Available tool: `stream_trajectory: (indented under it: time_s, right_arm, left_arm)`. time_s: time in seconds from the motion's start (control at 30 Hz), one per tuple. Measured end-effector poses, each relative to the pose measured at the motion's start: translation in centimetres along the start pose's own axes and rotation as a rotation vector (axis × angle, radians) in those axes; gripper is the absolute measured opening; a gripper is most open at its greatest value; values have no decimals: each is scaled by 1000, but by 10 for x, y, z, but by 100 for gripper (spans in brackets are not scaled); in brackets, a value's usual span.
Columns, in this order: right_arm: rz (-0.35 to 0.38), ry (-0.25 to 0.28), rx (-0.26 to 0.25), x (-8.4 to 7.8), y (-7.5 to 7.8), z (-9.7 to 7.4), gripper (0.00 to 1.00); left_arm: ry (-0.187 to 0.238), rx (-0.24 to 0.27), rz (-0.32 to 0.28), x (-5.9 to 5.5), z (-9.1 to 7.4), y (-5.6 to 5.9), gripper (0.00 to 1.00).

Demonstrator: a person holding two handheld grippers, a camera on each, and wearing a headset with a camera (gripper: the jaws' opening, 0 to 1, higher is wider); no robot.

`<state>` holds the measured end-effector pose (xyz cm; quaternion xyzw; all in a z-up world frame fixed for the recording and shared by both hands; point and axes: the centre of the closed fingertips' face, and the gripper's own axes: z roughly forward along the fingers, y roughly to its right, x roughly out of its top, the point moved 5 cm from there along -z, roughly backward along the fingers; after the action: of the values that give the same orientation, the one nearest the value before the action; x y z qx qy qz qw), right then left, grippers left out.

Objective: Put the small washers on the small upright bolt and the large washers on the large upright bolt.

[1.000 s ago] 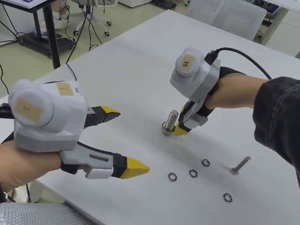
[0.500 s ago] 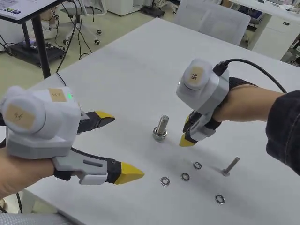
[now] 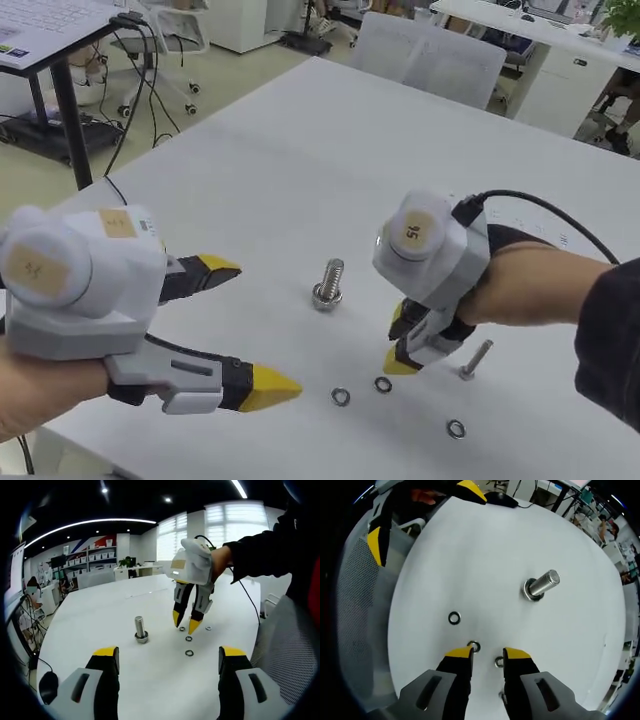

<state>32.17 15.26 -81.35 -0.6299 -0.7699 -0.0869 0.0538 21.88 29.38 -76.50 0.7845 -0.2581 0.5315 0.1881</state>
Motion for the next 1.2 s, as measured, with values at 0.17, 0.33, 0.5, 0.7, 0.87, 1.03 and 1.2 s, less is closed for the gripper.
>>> stream_trajectory:
  time_s: [0.17, 0.33, 0.5, 0.7, 0.87, 1.03, 1.2]
  right_arm:
    - [4, -2, 17, -4, -11, 6, 24]
    - [10, -1, 28, -6, -14, 12, 21]
    - [15, -5, 32, -7, -16, 15, 21]
    - [20, 4, 36, -4, -16, 16, 19]
    - [31, 3, 47, -5, -14, 16, 18]
    - [29, -1, 46, -5, -13, 16, 15]
    - [27, -18, 38, -3, -16, 16, 15]
  left_arm:
    - [-1, -2, 7, 1, -1, 2, 81]
    - [-2, -2, 11, 2, -3, 3, 81]
    - [-1, 2, 9, 2, -5, 2, 81]
    - [0, 4, 6, 2, -5, 1, 81]
    - [-1, 3, 4, 1, -4, 2, 81]
    - [1, 3, 3, 2, -4, 2, 81]
    - [3, 2, 0, 1, -3, 1, 80]
